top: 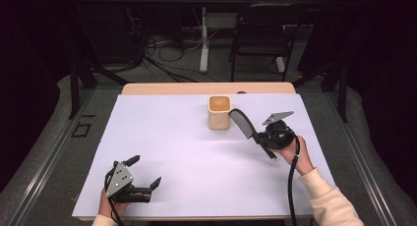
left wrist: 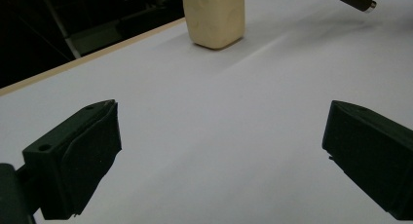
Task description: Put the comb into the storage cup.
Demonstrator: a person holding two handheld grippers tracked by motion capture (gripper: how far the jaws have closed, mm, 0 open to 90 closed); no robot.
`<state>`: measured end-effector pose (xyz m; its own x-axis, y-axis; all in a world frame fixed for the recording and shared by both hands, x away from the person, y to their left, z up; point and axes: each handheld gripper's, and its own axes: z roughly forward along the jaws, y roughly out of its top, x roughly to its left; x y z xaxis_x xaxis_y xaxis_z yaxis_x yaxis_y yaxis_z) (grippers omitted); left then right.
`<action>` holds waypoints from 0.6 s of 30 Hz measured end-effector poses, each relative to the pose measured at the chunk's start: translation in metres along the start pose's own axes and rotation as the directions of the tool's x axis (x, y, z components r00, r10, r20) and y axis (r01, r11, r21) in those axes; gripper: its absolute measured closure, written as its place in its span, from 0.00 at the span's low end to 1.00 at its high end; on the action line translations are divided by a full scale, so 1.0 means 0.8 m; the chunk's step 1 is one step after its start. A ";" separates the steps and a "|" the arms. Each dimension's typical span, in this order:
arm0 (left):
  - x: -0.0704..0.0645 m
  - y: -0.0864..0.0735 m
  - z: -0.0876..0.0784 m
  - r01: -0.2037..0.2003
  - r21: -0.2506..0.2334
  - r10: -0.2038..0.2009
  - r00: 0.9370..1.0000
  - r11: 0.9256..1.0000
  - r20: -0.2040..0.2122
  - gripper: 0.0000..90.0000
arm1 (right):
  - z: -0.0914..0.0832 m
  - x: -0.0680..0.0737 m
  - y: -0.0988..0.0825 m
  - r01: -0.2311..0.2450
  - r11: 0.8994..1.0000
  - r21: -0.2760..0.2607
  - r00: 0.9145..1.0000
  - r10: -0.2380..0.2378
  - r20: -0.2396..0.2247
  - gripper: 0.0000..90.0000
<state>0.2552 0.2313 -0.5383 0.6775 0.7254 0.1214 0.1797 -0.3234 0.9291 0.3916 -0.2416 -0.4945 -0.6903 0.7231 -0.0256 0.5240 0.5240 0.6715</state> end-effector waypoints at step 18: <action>0.000 0.000 0.000 -0.001 0.003 0.001 1.000 1.000 -0.004 0.01 | -0.003 0.002 0.004 -0.007 0.999 -0.045 1.000 0.007 0.018 0.80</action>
<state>0.2551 0.2311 -0.5381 0.6751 0.7273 0.1236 0.1809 -0.3257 0.9280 0.3906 -0.2398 -0.4906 -0.6771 0.7351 -0.0342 0.5055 0.4984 0.7043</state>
